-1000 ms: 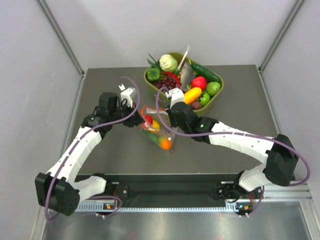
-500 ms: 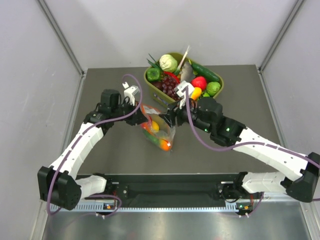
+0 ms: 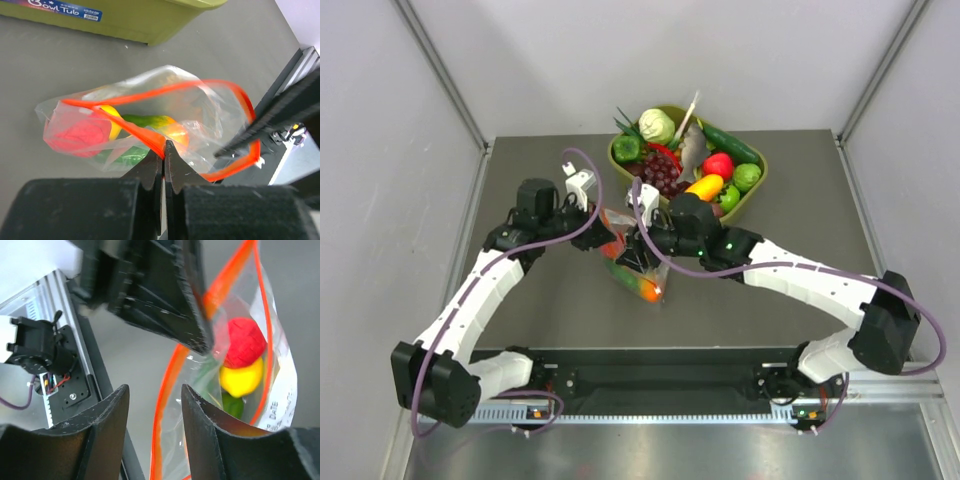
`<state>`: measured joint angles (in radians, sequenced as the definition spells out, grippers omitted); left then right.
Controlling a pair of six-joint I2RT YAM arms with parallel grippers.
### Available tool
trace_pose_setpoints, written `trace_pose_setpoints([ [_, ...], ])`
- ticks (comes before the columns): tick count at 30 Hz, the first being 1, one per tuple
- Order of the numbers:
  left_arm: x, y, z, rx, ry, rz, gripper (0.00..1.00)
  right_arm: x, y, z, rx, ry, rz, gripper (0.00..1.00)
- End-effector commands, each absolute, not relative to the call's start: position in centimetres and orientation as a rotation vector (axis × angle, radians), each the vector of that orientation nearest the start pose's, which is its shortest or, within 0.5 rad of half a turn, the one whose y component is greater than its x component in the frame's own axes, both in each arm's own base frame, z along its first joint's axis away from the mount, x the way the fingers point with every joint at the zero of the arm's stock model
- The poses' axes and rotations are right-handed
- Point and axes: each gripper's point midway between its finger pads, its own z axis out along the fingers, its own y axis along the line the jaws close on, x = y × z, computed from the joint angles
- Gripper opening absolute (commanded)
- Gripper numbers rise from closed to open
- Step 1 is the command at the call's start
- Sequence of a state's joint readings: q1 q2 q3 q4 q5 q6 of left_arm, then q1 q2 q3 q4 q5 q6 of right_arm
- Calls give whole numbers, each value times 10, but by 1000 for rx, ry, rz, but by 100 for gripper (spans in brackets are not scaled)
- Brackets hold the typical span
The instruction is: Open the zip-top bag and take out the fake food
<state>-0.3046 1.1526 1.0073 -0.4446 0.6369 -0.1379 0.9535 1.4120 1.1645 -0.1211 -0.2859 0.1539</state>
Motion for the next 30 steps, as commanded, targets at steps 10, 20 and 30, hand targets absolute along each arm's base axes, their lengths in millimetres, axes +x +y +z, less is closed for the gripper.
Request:
trace_pose_setpoints([
  [10,255,-207,278,710,1859,-976,0,289,351,243,-559,1950,907,46],
  [20,258,-226,280,755,1870,-1059,0,291,367,207,-632,2025,906,44],
  [30,248,-258,267,927,1905,-1119,0,275,380,202,-788,1961,970,48],
])
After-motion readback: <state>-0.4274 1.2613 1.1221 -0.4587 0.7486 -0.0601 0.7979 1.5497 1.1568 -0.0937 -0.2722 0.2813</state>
